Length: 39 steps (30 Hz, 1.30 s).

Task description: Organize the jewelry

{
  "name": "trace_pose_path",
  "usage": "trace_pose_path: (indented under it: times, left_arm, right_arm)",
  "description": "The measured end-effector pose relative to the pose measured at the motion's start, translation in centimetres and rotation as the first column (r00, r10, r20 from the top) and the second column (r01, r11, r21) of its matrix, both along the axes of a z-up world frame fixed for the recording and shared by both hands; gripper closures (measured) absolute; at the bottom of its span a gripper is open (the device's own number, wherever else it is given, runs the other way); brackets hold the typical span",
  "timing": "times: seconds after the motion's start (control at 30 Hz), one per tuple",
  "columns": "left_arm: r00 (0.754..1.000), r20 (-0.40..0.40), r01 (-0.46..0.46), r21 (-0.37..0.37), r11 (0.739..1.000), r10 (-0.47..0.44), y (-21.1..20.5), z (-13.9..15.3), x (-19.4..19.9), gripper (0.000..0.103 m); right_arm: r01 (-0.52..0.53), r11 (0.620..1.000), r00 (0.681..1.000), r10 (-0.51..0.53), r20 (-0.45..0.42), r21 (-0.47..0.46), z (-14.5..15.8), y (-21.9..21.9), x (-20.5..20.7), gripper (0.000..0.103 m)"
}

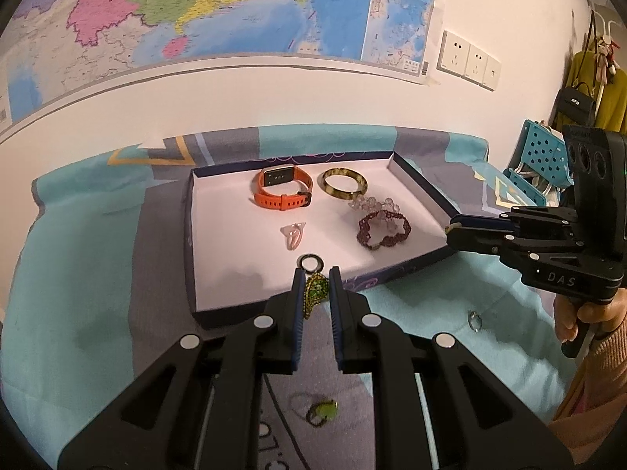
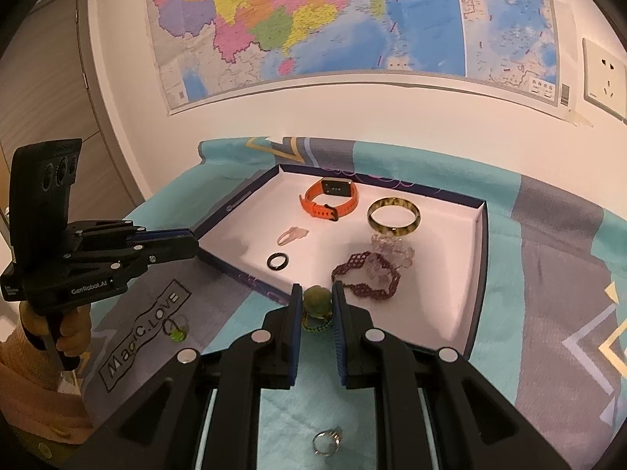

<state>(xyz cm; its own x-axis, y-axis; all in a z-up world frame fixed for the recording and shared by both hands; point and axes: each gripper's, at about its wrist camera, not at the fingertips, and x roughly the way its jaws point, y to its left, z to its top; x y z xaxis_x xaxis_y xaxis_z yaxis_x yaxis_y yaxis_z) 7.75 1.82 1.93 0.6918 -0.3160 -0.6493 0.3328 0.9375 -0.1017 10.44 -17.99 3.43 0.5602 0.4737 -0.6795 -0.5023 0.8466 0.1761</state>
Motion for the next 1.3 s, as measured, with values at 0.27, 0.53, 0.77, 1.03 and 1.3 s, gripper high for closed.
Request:
trace_pose_path:
  times: [0.27,0.53,0.77,1.03,1.3]
  left_arm:
    - [1.0,-0.017,0.001,-0.011,1.0,-0.001,-0.6,-0.1,2.0,0.091]
    - [1.0,-0.024,-0.004,-0.013,1.0,0.004,-1.0,-0.2,3.9,0.091]
    - [0.999,-0.046,-0.01,-0.003,1.0,0.01,-1.5,-0.9,5.9,0.091]
    - [0.997,-0.071,-0.019,0.01,1.0,0.02,-1.7,-1.7,7.9,0.091]
    - [0.995,-0.096,-0.022,0.027,0.999,0.025,-2.4,-2.3,9.5,0.09]
  right_arm:
    - [0.001,1.0,1.0,-0.001,0.0,-0.014,-0.2,0.3,1.8,0.09]
    - [0.01,1.0,1.0,-0.01,-0.02,-0.006,-0.8,0.4,3.9,0.09]
    - [0.019,1.0,0.999,-0.02,-0.042,-0.011,-1.6,0.7,5.6,0.09]
    - [0.03,0.999,0.998,-0.032,-0.054,-0.028,-2.1,1.1,7.2,0.09]
    - [0.039,0.999,0.996,-0.042,-0.081,-0.038,-2.9,1.2,8.9,0.09]
